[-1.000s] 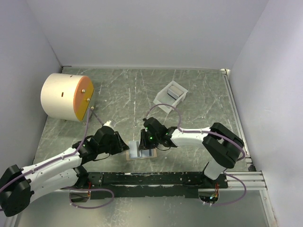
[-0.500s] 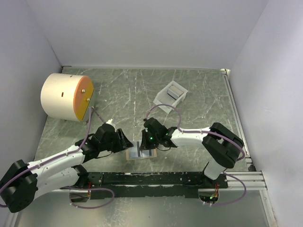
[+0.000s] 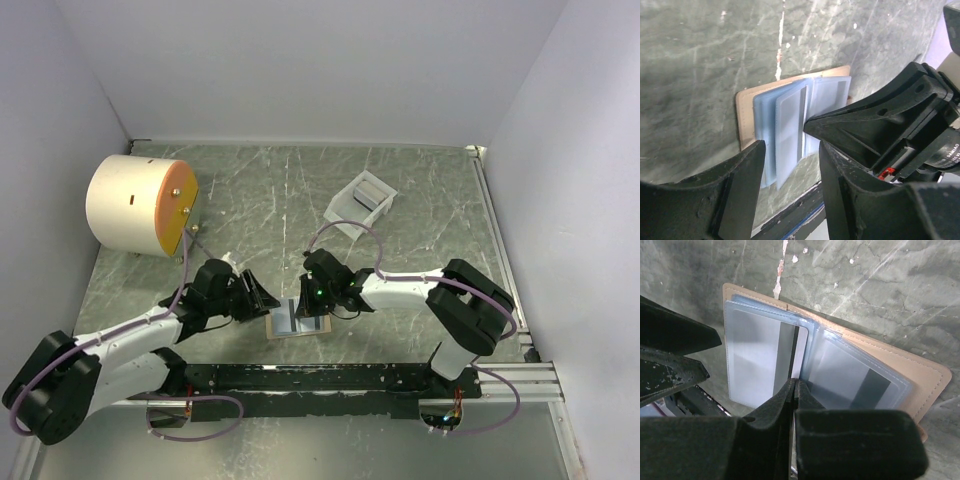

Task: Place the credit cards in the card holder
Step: Insert the credit card into the card holder.

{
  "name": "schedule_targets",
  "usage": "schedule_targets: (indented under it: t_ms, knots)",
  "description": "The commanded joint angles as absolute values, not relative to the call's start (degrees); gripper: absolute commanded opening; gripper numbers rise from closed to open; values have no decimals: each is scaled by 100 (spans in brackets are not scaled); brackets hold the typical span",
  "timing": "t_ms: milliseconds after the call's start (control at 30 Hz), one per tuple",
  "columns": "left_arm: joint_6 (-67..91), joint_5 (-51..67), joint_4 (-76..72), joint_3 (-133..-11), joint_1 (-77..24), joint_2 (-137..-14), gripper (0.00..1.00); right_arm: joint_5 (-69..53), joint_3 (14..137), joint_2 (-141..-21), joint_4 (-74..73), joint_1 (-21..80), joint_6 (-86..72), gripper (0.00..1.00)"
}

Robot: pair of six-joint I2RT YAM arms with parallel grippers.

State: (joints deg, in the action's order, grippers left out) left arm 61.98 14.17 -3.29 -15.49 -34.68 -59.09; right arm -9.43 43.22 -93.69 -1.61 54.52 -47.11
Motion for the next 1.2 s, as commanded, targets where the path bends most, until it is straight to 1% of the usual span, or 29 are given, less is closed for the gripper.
schedule_targets:
  t_ms: [0, 300, 600, 867, 1000, 1167]
  knots:
    - [6229, 1818, -986, -1518, -3419, -6088, 58, -849, 4167, -9526, -387, 5494, -4720, 1]
    - [6230, 2067, -1379, -1512, -3410, -6575, 58, -849, 4102, -9541, -267, 5504, -4712, 1]
    - [6283, 2365, -1496, -1573, -3409, -6559, 57, -897, 4044, -9527, -161, 5510, -4685, 2]
    - [6262, 2550, -1652, -1679, -3409, -6646, 57, -693, 4008, -9037, -85, 5505, -4397, 12]
    - [6224, 2616, -1707, -1785, -3413, -6776, 57, -281, 3974, -8639, -193, 5501, -4348, 16]
    - [6085, 2688, -1693, -1971, -3419, -6940, 57, 551, 3797, -8171, -512, 5495, -4397, 19]
